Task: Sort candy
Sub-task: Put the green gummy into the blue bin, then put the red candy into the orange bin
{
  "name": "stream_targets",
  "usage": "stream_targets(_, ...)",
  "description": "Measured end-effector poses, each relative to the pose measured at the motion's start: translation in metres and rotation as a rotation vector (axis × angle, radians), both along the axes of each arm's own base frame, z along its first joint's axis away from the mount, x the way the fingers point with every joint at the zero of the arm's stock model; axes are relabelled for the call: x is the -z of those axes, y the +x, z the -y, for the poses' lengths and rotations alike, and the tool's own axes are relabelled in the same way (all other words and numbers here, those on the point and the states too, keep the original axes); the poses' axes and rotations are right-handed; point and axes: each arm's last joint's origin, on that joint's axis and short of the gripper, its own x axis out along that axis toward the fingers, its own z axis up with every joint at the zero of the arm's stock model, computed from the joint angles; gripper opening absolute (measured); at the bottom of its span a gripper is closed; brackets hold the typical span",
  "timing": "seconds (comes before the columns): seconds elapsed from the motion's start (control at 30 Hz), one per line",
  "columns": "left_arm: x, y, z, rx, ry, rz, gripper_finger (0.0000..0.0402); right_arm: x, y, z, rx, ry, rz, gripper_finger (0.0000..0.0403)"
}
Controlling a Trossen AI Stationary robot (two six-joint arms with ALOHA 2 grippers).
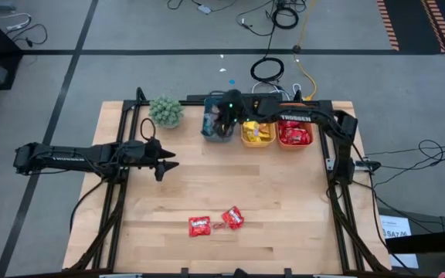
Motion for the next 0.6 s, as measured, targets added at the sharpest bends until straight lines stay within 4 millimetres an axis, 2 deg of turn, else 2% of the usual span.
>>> stream_targets(0.13,0.000,0.000,0.000,0.000,0.001,0.005,0.0247,0.000,-0.006,0.015,0.028,-0.011,-0.001,0.0202)
stream_targets(0.33,-0.001,0.000,0.000,0.000,0.001,0.007,0.0247,-0.001,-0.008,0.019,0.016,-0.036,-0.008,0.0298)
stream_targets(0.47,-0.001,0.000,0.000,0.001,0.001,0.006,0.0247,-0.001,-0.008,0.019,0.010,-0.043,-0.011,0.0335)
stream_targets(0.6,0.000,0.000,0.000,0.001,0.001,0.006,0.0247,0.000,-0.008,0.019,-0.007,-0.060,-0.019,0.0353)
